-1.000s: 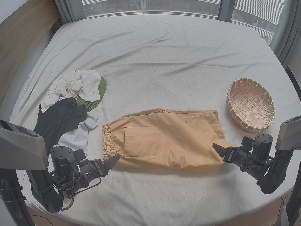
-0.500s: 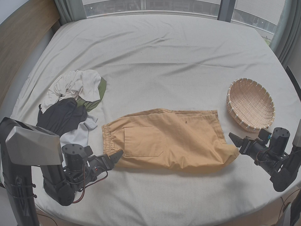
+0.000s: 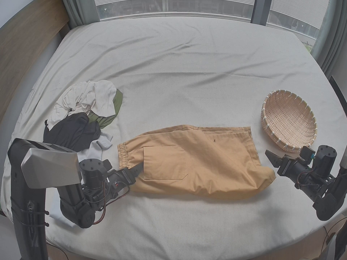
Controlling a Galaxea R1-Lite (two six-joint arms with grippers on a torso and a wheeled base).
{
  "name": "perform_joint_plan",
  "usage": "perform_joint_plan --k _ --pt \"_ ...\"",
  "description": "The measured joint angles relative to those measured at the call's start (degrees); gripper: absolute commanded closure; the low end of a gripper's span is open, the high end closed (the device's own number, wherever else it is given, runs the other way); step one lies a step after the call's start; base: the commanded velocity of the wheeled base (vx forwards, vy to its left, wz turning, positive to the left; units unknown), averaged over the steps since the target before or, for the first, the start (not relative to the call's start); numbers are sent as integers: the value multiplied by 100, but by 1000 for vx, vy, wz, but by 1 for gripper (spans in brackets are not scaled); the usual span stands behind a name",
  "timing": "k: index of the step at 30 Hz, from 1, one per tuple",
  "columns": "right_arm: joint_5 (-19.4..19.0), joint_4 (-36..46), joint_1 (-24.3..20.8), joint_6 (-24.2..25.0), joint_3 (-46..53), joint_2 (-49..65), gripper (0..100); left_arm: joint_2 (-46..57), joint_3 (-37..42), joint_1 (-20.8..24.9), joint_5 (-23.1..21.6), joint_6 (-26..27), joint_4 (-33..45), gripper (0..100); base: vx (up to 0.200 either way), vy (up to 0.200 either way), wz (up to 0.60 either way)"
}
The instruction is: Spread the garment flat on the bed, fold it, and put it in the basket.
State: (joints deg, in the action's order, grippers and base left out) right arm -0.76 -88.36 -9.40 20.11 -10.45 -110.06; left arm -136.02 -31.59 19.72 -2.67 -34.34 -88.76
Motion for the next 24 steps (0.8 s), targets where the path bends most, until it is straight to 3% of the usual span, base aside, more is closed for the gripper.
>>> perform_joint_plan --k 8,24 --pt "7 -2 -74 9 6 -2 0 11 77 -24 11 -88 0 100 0 0 0" --pt "2 -5 -234 196 -2 -24 0 1434 1545 -230 -37 148 40 100 0 0 0"
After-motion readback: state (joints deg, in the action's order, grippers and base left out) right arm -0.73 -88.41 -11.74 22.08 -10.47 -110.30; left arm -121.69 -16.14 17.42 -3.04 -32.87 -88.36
